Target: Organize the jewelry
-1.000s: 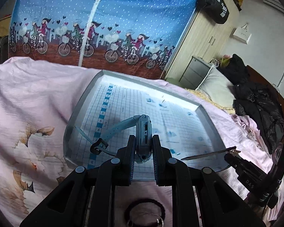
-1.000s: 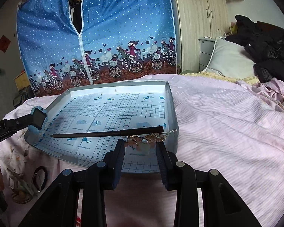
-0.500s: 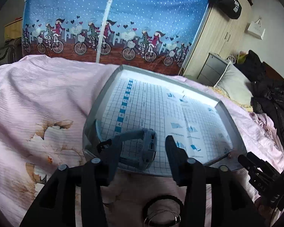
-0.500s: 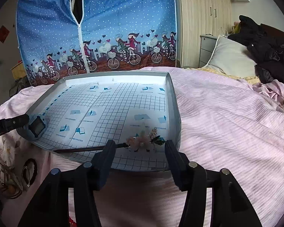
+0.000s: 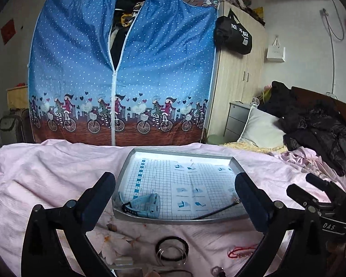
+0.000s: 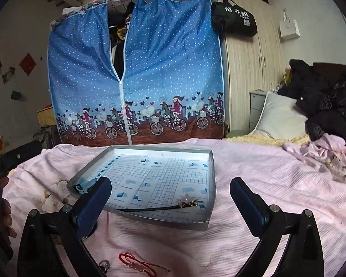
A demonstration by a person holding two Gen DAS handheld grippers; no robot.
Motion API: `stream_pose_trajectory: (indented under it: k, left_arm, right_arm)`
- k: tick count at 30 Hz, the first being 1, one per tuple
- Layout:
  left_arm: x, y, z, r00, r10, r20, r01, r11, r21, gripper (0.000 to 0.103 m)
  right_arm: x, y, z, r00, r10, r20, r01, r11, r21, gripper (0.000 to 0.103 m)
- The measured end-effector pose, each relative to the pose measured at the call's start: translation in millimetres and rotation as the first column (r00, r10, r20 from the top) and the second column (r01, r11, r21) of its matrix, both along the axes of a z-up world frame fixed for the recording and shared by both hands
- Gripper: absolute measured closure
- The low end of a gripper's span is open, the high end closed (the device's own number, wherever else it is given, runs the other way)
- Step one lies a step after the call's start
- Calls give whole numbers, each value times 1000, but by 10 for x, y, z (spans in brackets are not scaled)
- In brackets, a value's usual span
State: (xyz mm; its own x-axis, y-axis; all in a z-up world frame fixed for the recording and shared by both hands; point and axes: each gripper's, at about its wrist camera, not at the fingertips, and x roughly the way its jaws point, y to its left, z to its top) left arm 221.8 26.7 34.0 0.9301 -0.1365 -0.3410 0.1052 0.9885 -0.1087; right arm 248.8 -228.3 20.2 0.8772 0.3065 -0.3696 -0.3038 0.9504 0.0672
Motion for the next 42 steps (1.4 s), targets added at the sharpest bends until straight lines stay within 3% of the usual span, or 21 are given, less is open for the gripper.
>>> stream_pose_trajectory:
  k: [6, 11, 16, 20, 24, 27, 37, 42]
  left_arm:
    - [-512, -128, 40, 999, 27, 30, -27, 1000, -16, 1]
    - [-997, -143, 44, 998, 36, 55, -33, 999, -41, 1]
    - [-1328, -167, -36, 999, 36, -19, -37, 999, -31, 1]
    - [-1605, -137, -55, 994, 108, -28, -110, 992, -56, 1]
    - [-1859, -61, -102, 979, 197, -47, -200, 977, -76, 1]
    - [-1930, -31, -152, 977, 194, -91, -200, 977, -71, 1]
    - [-1787, -187, -433, 955, 193, -227, -181, 981, 71, 1]
    - [-1656, -189, -637, 919, 225, -324, -193, 973, 127, 1]
  right_arm:
    - [-449, 48, 197, 996, 35, 79, -36, 999, 11, 0]
    - [-821, 10, 191, 996, 10, 86, -9, 1000, -13, 0]
    - [-1150, -43, 157, 996, 2, 90, 0, 1000, -18, 0]
    - [-1395, -93, 142, 995, -8, 98, 11, 1000, -21, 0]
    - [-1535, -109, -4, 999, -27, 30, 28, 999, -36, 0]
    - [-1612, -81, -111, 999, -21, -31, 20, 999, -30, 0]
    - [-1595, 22, -317, 989, 7, -148, -14, 999, -45, 0]
    - [-1415, 37, -485, 958, 20, -285, -33, 999, -40, 0]
